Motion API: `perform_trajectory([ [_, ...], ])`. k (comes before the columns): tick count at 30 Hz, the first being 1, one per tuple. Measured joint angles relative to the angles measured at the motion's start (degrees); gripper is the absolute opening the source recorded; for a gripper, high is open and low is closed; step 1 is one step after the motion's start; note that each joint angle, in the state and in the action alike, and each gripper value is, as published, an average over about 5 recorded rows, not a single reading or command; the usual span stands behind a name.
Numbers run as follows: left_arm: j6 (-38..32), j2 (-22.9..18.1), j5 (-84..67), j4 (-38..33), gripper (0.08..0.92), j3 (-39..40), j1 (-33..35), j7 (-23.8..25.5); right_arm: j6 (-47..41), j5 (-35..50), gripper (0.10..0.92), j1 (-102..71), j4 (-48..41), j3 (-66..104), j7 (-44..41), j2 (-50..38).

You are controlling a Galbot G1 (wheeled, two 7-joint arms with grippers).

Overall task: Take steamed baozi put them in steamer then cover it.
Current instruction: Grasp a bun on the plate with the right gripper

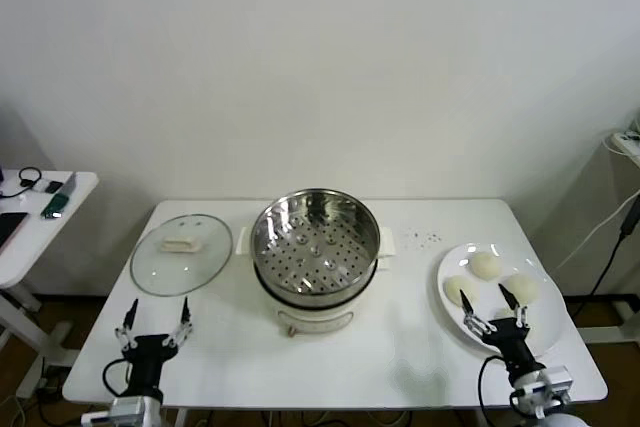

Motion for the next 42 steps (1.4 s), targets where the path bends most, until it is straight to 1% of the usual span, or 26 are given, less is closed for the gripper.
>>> perform_trajectory([
  [5,0.0,0.3,0.0,0.1,0.823,0.2,0.0,-0.6,-2.4,-1.4,0.823,2.5,-1.0,-0.2,-2.0,-3.6],
  [10,0.1,0.8,0.5,-0.1,0.823,0.6,0.4,-0.7,-7.4,-3.7,0.823,6.6,-3.2,-1.2,-6.8,-10.9],
  [17,0.1,1.1,0.8,-0.7,0.823,1.5,1.6,-0.6,-12.8,-8.0,0.823,14.8,-8.5,-4.2,-19.9,-22.8],
  [21,0.0,1.0,0.8,-0.5,0.823,1.9,1.8,-0.6,-13.3,-11.4,0.823,22.2,-13.0,-9.2,-27.4,-28.6],
  [25,-0.1,1.0,0.5,-0.1,0.823,2.0,1.9,-0.8,-12.5,-15.2,0.823,32.5,-18.5,-17.8,-33.9,-32.7],
  [33,0.1,1.4,-0.2,0.3,0.823,1.8,2.0,-0.9,-9.9,-21.6,0.823,57.0,-30.2,-41.0,-43.6,-35.3],
  [37,0.3,1.5,-0.2,0.6,0.823,1.8,1.8,-1.0,-8.9,-24.0,0.823,67.4,-35.8,-51.8,-46.9,-34.3],
  [42,0.7,1.7,-0.2,0.5,0.823,1.7,1.5,-1.0,-7.9,-26.4,0.823,75.4,-42.2,-62.1,-49.6,-31.7],
])
